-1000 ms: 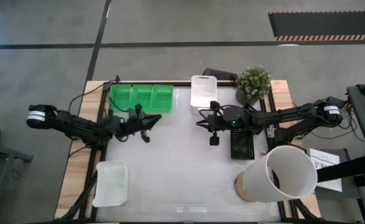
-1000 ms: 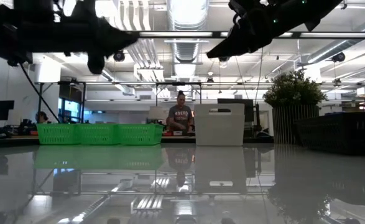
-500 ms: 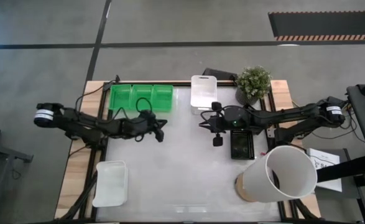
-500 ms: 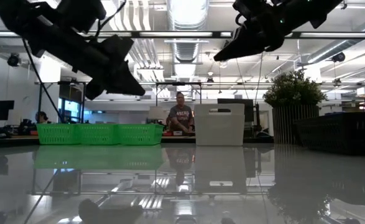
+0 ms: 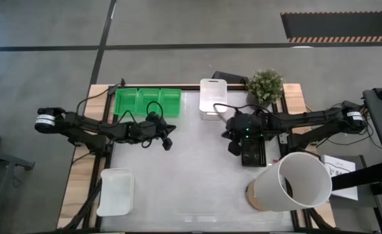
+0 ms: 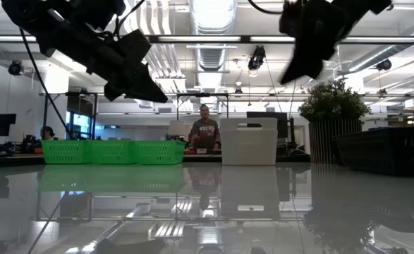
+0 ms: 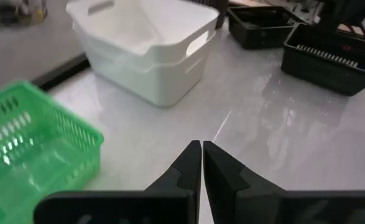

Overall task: Stack baskets by color
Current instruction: Stack the left black bin on top of the right black bin

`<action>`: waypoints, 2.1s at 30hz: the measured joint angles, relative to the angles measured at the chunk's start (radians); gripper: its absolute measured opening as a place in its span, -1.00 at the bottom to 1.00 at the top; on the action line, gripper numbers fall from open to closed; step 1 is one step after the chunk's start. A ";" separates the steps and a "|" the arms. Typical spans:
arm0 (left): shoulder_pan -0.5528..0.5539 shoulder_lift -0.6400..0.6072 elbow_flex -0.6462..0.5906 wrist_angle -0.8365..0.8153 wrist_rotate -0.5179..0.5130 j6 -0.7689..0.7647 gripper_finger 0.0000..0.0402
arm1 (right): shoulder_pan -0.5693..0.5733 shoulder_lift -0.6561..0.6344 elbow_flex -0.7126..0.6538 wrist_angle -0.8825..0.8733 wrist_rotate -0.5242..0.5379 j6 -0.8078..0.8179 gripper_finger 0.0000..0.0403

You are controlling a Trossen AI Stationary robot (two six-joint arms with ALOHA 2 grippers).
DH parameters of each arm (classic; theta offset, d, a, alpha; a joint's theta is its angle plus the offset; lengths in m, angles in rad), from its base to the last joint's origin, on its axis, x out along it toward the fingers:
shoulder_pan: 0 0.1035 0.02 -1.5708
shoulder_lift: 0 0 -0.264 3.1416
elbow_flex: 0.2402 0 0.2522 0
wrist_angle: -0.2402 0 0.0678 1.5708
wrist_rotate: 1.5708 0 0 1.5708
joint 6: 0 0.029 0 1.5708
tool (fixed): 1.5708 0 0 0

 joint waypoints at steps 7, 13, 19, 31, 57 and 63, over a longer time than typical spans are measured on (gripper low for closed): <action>0.000 -0.003 -0.002 0.083 -0.006 0.167 -1.00 | 0.015 0.075 0.129 -0.461 0.012 0.482 -0.94; 0.000 -0.006 -0.002 0.092 -0.006 0.214 -1.00 | 0.015 0.121 0.138 -0.589 0.010 0.647 -0.89; 0.000 -0.006 -0.003 0.083 -0.006 0.227 -1.00 | 0.015 0.190 0.133 -0.590 0.028 0.741 -0.60; 0.000 -0.006 -0.004 0.077 -0.006 0.242 -1.00 | 0.014 0.351 0.145 -0.590 0.056 0.745 -0.31; 0.000 -0.006 -0.022 0.081 -0.006 0.233 -1.00 | 0.039 0.294 0.241 -0.581 0.021 0.652 -0.95; 0.000 -0.006 -0.022 0.081 -0.006 0.233 -1.00 | 0.076 0.301 0.341 -0.665 0.130 0.633 -0.96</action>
